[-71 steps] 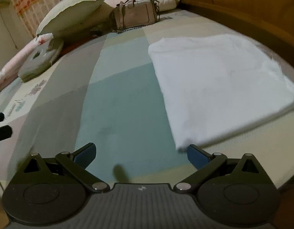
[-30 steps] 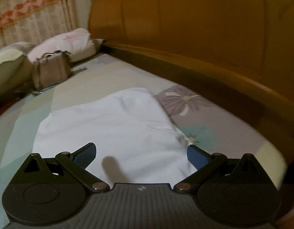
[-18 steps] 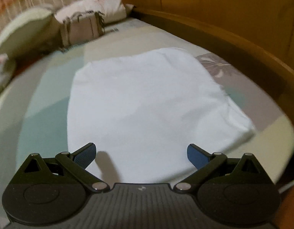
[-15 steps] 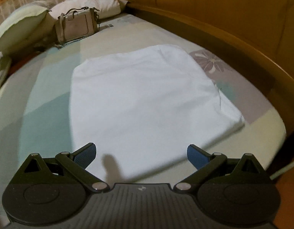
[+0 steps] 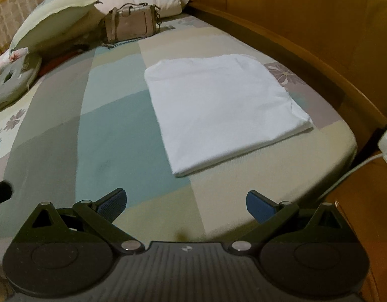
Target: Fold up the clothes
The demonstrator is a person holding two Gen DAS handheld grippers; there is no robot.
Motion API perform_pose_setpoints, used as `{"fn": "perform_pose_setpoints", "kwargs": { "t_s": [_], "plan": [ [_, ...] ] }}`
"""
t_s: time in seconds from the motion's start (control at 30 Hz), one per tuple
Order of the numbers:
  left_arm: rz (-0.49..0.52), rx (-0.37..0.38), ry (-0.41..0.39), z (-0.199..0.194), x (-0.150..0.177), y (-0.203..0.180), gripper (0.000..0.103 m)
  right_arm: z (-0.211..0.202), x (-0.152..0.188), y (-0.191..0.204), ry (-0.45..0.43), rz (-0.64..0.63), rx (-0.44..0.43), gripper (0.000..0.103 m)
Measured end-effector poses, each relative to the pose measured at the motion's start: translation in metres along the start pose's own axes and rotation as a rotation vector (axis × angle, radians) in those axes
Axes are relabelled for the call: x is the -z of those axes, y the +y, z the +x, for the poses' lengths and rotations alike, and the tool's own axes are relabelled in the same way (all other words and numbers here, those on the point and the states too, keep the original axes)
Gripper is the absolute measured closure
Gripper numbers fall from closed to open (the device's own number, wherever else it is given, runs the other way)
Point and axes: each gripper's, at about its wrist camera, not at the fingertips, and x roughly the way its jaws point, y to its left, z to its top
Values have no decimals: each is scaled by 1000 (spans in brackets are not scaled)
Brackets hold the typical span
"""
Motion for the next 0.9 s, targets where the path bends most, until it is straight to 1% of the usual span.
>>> {"fn": "perform_pose_setpoints", "kwargs": {
  "t_s": [0.13,0.37,0.57,0.7,0.9],
  "plan": [
    [2,24,-6,-5,-5,-12,1,-23,8,5,-40,16,-1,0],
    [-15,56,-6,-17,-8,-29,1,-56,22,10,-85,-2,15,0],
    [-33,52,-4,-27,-9,-39,1,-75,32,9,-117,4,21,0],
    [-43,72,-2,-32,-8,-45,1,-88,37,8,-142,4,33,0],
    [-28,83,-5,-39,-9,-56,1,-107,42,8,-182,4,54,0]
  ]
}}
